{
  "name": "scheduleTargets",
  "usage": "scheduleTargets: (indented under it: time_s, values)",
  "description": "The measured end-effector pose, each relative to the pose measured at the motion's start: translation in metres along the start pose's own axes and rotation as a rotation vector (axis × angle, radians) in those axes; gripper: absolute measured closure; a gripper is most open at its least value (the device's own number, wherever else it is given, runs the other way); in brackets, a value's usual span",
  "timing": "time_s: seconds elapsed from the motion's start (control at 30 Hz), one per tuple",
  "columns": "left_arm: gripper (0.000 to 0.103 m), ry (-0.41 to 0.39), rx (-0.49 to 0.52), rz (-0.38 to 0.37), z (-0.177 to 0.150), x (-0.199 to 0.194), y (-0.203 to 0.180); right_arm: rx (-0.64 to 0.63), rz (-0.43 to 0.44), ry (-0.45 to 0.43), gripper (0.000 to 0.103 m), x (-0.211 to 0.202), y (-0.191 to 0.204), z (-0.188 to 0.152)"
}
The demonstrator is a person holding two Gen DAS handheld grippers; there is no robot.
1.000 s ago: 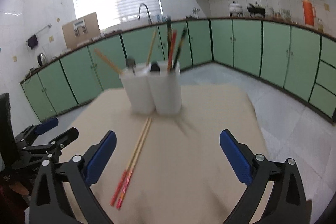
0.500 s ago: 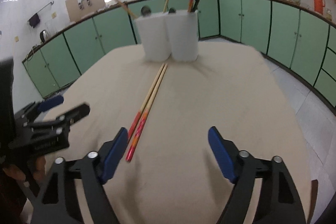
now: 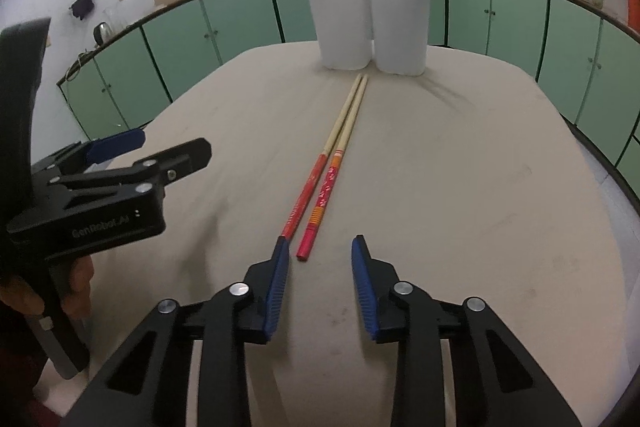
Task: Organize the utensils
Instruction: 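Move both tools back over the last two red chopsticks, then grasp a red chopstick with the right tool while the left tool grasps the other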
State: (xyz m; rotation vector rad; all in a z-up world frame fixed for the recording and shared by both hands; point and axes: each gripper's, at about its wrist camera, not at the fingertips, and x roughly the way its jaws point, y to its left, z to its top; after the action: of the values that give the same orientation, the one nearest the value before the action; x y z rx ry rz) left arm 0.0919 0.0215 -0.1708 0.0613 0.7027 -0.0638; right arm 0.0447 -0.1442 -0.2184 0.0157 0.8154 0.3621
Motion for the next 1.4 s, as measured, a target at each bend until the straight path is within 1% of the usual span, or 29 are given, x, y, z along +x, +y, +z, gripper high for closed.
scheduleTargets:
  time_s: [0.1,0.33,0.4,0.47,0.57,0.73,1.13,1.3,1.4]
  values:
    - [0.011,-0.001,-0.003,-0.001,0.001,0.001,0.0,-0.008,-0.007,0.002,0.081,0.002,0.003,0.002]
    - [0.011,-0.002,0.006,-0.003,0.0,0.001,-0.002,-0.033,-0.051,0.001,0.083,0.004,0.012,0.001]
    - [0.011,-0.002,0.009,-0.005,0.0,0.001,-0.004,-0.039,-0.062,0.0,0.087,0.004,0.013,0.0]
    - [0.011,-0.003,0.013,-0.007,-0.001,-0.001,-0.003,-0.029,-0.066,0.0,0.095,0.003,0.012,0.0]
    - [0.011,-0.004,0.018,-0.011,-0.001,-0.001,-0.005,-0.01,-0.059,0.0,0.096,0.0,0.007,-0.002]
    - [0.011,-0.008,0.03,-0.024,0.0,-0.004,-0.011,0.024,-0.076,-0.004,0.097,-0.008,-0.007,-0.006]
    - [0.011,0.002,0.064,-0.074,0.0,-0.003,-0.036,0.154,-0.148,-0.019,0.097,-0.02,-0.064,-0.01]
    - [0.011,0.019,0.09,-0.095,-0.005,0.0,-0.053,0.182,-0.151,-0.026,0.097,-0.017,-0.075,-0.006]
    - [0.011,0.025,0.093,-0.11,-0.007,0.002,-0.061,0.18,-0.161,-0.026,0.097,-0.016,-0.075,-0.003]
